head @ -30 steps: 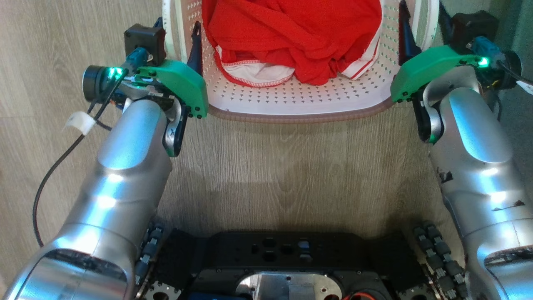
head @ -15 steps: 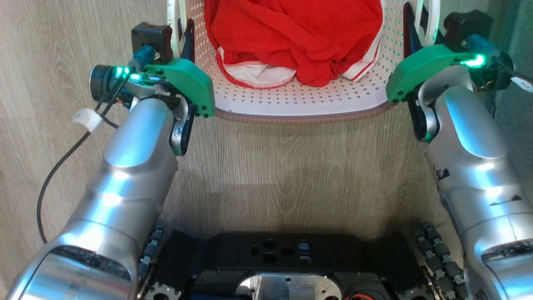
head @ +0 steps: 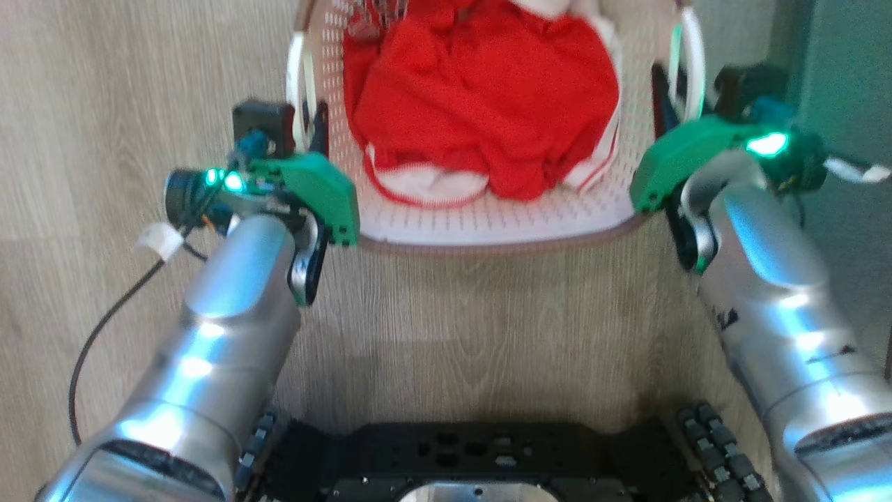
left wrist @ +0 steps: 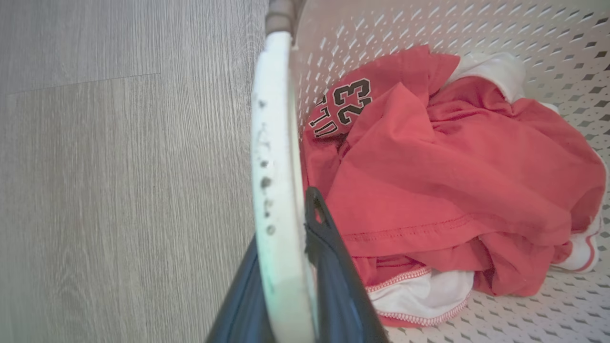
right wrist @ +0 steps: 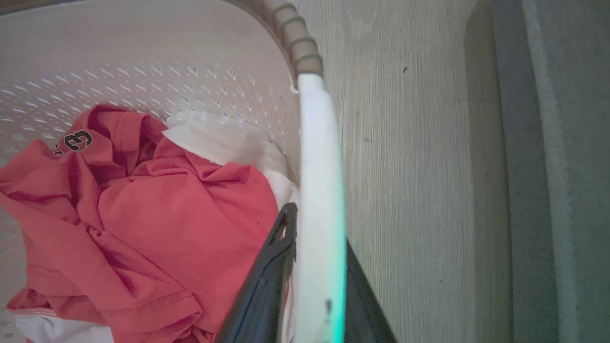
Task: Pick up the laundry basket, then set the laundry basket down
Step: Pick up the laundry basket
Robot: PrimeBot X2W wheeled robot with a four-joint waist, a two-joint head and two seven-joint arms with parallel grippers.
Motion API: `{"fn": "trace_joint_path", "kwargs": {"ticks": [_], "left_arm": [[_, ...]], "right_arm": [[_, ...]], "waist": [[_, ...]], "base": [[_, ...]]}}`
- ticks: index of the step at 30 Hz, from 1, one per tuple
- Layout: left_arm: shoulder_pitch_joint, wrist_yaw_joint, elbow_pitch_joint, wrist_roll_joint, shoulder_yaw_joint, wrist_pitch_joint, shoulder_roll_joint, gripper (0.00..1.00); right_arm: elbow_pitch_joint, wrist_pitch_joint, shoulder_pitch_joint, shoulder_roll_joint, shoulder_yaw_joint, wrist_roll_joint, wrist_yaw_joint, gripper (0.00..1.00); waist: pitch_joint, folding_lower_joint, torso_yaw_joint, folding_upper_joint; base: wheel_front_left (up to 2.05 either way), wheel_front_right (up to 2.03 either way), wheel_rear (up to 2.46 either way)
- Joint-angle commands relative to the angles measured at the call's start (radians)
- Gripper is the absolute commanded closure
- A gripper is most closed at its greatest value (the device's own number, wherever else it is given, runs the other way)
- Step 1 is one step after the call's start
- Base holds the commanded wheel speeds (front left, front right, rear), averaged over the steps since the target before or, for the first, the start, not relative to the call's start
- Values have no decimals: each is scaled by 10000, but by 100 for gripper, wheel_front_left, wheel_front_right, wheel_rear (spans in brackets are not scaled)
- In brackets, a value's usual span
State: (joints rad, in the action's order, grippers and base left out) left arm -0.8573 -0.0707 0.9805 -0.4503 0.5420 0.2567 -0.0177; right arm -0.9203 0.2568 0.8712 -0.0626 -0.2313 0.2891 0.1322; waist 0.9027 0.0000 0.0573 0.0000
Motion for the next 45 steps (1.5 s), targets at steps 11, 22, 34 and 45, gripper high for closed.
{"fn": "trace_joint_path", "kwargs": {"ticks": [11,22,34,45], "left_arm": [[1426,439,1166,-1042,852,-16,-325,100],[2546,571,1775,-2269,2214,-752,-325,100],[3883,653,2082,-3159,3026,-1284,-325,100],[4546,612,2232,-3628,3527,-1257,-325,100]], "right_arm": [[-1447,49,-1161,124,-1402,1125,-15,100],[-2612,-578,-1831,124,-2963,2719,-15,100],[-2954,-1303,-3173,124,-4059,4077,-15,100],[-2798,-1374,-3807,124,-5077,5021,-15,100]], "waist": [[-2219,0,-161,0],[-4134,0,-139,0],[-6279,0,-127,0],[-7739,0,-168,0]], "base": [[0,0,0],[0,0,0],[0,0,0],[0,0,0]]}}
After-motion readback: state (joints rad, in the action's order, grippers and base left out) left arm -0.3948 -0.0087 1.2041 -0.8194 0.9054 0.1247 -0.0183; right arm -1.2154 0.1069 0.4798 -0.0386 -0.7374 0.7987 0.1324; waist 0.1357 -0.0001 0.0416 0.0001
